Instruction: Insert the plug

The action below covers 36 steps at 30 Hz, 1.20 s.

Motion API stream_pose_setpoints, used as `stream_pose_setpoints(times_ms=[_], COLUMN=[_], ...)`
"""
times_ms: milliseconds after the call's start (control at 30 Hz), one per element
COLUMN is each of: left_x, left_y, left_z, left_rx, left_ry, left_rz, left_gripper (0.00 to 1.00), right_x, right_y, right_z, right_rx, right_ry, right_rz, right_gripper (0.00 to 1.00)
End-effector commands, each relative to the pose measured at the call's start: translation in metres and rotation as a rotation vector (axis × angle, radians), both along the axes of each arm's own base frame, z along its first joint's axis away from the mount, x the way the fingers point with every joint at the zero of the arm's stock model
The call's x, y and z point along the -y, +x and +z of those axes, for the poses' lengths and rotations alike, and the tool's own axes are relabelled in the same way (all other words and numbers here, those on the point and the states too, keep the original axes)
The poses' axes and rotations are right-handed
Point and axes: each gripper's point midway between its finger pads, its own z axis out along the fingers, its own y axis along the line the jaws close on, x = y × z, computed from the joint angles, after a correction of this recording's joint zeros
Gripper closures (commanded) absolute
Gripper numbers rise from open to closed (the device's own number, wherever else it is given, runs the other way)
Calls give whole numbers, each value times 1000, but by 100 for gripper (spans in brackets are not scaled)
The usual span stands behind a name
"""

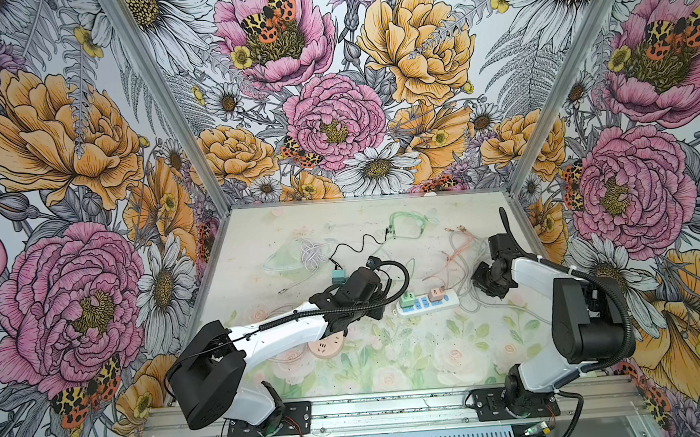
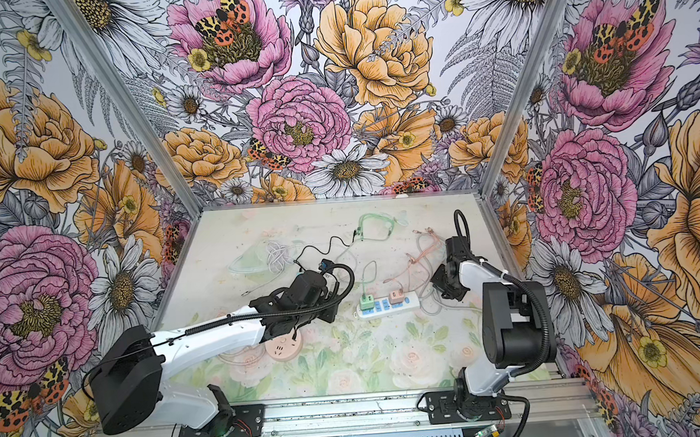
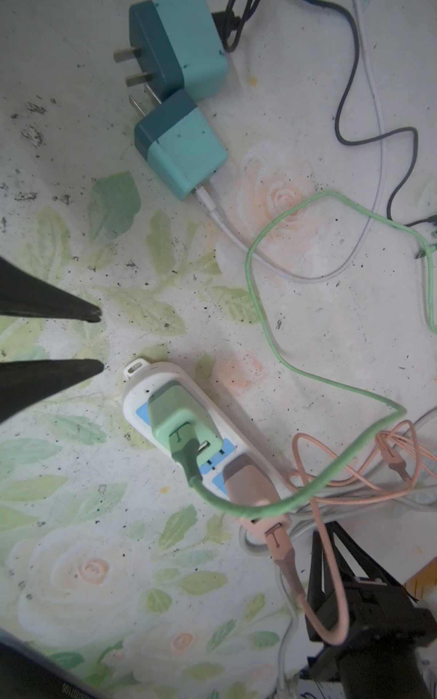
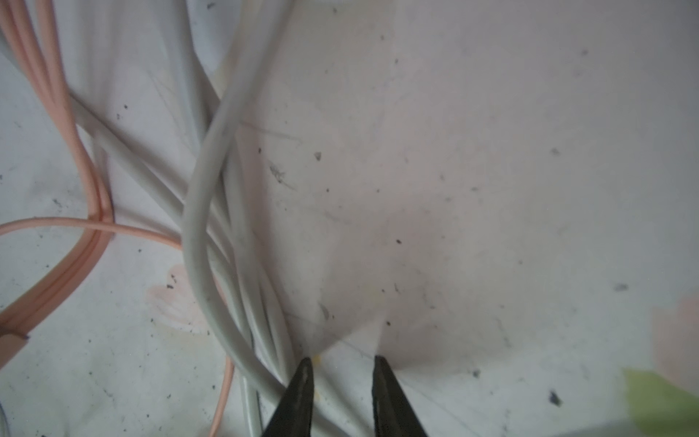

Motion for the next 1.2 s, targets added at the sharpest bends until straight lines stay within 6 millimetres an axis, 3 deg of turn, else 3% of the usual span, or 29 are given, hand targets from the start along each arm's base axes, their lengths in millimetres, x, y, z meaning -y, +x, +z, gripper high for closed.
stream_pose_setpoints(times_ms=[0,333,500,733,967,1167], left_x=[8,21,27,32,39,35], left_y=[2,-6,-7,-8,-4,6], left_z=[18,12,15,18,19,23], left_rx=[38,27,28,27,-12,-24], left_ry=[-52,-64,-94,-129,-200,-271], left_rz=[-29,-77,-94,-112,-144,-150], left_gripper=[77,77,77,77,77,77], right_x=[9,69,76,99,108,115], right_y=[1,-25,-34,-44,-62,-56], right_z=[25,36,23,30,16,2], right_rx=[37,7,-39,-42,-112,-166], right_ry=[-42,-140,-152,-221,-215,-218], right_rz=[18,-63,-48,-50,-79,-61], right_gripper=[68,52,50,43,40,42])
